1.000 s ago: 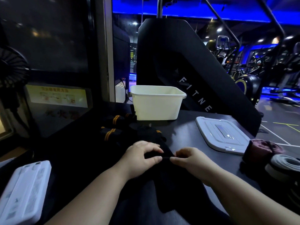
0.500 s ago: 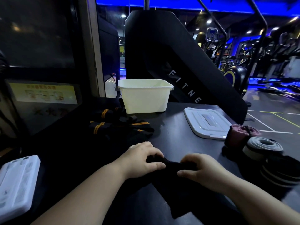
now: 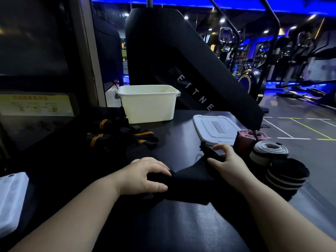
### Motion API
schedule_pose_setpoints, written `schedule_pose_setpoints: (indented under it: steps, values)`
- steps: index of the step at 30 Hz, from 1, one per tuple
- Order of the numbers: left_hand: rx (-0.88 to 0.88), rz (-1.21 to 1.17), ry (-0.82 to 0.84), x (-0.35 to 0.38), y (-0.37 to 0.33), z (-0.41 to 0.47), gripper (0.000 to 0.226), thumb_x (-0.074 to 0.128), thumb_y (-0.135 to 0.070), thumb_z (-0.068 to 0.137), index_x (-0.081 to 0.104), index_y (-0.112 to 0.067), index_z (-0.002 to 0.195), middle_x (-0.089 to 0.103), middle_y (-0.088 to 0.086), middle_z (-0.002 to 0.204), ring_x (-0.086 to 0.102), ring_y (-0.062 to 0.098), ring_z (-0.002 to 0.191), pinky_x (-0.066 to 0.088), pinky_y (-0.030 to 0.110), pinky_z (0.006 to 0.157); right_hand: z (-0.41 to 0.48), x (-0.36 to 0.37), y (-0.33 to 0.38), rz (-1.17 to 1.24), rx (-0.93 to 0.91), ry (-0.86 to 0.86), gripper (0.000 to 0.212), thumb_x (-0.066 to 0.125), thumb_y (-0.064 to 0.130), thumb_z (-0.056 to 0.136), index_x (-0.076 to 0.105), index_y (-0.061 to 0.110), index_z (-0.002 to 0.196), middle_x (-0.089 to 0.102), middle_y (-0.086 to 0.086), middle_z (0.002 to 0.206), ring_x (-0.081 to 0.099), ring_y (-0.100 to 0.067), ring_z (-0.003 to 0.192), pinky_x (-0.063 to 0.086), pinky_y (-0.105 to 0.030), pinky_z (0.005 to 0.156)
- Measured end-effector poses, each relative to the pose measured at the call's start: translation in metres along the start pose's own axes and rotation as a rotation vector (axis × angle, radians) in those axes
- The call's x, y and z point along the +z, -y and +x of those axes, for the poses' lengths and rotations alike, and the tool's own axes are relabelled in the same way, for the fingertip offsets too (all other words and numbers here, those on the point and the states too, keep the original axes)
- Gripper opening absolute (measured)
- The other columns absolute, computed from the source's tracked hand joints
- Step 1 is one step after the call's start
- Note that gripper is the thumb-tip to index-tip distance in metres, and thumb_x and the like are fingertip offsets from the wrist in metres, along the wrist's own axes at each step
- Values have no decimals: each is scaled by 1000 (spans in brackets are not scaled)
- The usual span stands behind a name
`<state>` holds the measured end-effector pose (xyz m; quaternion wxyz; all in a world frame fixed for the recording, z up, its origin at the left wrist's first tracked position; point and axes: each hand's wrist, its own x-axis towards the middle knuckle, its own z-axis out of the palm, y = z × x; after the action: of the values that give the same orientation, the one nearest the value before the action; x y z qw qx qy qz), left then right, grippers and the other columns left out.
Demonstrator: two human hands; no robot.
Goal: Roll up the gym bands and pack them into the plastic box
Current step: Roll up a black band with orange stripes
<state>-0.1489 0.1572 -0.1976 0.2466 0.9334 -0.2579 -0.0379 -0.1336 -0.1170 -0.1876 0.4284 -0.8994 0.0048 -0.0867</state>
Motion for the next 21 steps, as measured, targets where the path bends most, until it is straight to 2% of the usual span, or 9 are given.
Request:
schedule_pose_setpoints:
  steps: [3,6,8,10,11,13,15,18,21]
  values:
    - [1,-30,-42,4,-11,2,52,58,-62,66,67,-40,113,55,-35,110,43,-13,118,28,35,113,-1,-1,0,-3,0,-6,33,75,27,83,52,26,107,55,10,87,55,-11,78,37,-24,66]
    - [-11,-86,-90,9,-24,5,49,62,-55,65,58,-39,111,59,-25,109,53,-6,108,37,34,107,-1,4,-1,15,-28,20,31,81,27,76,59,24,98,66,7,90,61,-11,82,42,-23,72]
    - [-28,-129,-112,13,-29,7,62,68,-53,63,42,-44,119,47,-30,121,50,-4,114,39,35,106,-4,6,1,65,-70,69,27,83,25,74,65,27,93,69,10,87,63,-3,77,46,-16,72]
    - [-22,-146,-116,16,-30,7,79,71,-51,64,23,-58,127,22,-41,135,39,2,129,34,36,112,-9,8,5,97,-147,128,23,83,21,75,69,32,90,69,16,84,60,8,73,42,-5,71]
    - [1,-131,-114,17,-30,7,86,69,-54,64,14,-65,130,11,-42,141,30,4,137,28,37,116,-11,9,7,103,-180,160,24,82,20,75,70,34,91,69,18,86,60,9,75,41,-3,73]
    - [64,-52,-124,19,-30,8,90,59,-60,64,3,-72,133,-1,-38,151,13,3,144,17,36,120,-14,13,9,82,-220,201,28,82,22,76,70,38,96,69,18,94,61,2,87,44,-10,84]
    - [97,-2,-138,21,-29,10,80,52,-62,67,11,-71,135,16,-33,151,16,2,142,17,35,119,-16,17,11,76,-211,199,35,82,24,75,66,38,103,68,13,97,62,-7,91,48,-19,86]
    - [108,-19,-140,23,-29,13,62,56,-55,78,39,-54,138,52,-19,126,41,-3,121,31,23,108,-15,20,12,104,-156,180,41,83,24,74,54,29,101,64,9,97,62,-5,83,48,-14,73]
    - [157,-55,-197,21,-33,13,49,64,-27,87,55,-31,135,58,-22,114,46,-16,106,32,4,93,-13,19,10,193,-122,201,29,80,27,78,57,26,96,67,5,98,63,-7,85,48,-17,79]
